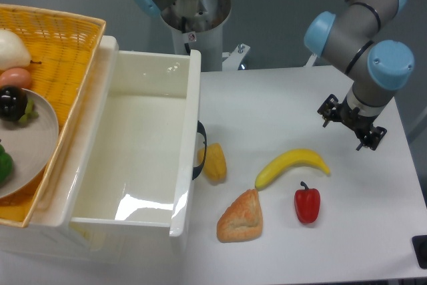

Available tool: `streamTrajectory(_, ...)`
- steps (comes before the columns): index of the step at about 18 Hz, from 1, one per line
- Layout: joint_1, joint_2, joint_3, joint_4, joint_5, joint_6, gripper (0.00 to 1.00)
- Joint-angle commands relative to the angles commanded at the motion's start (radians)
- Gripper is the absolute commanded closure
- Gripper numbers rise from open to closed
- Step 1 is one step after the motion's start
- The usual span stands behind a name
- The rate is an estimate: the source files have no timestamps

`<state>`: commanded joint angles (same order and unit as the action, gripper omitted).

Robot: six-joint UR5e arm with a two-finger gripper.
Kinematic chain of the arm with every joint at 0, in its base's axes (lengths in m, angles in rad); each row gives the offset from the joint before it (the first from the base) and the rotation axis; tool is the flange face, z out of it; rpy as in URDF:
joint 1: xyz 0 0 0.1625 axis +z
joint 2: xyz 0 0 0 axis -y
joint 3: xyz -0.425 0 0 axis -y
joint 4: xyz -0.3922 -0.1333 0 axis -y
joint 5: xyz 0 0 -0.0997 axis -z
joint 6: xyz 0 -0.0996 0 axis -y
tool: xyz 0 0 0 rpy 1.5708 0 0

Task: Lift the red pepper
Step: 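Move the gripper down and across toward the red bell pepper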

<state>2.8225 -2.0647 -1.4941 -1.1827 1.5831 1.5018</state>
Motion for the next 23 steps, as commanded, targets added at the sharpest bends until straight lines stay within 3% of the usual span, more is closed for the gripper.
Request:
streamTrajectory(4, 0.0, -0.018, 0.037, -0.003, -0.003, -0.006, 0.0)
streamTrajectory(11, -0.034, -0.077, 0.104, -0.002, 0.0, -0.199, 0.0)
streamTrajectory(16, -0.06, -0.132, 0.106, 0.041, -0.003, -0.366, 0.0)
streamTrajectory(23, -0.063, -0.146, 0.11, 0.054, -0.034, -0.512, 0.0)
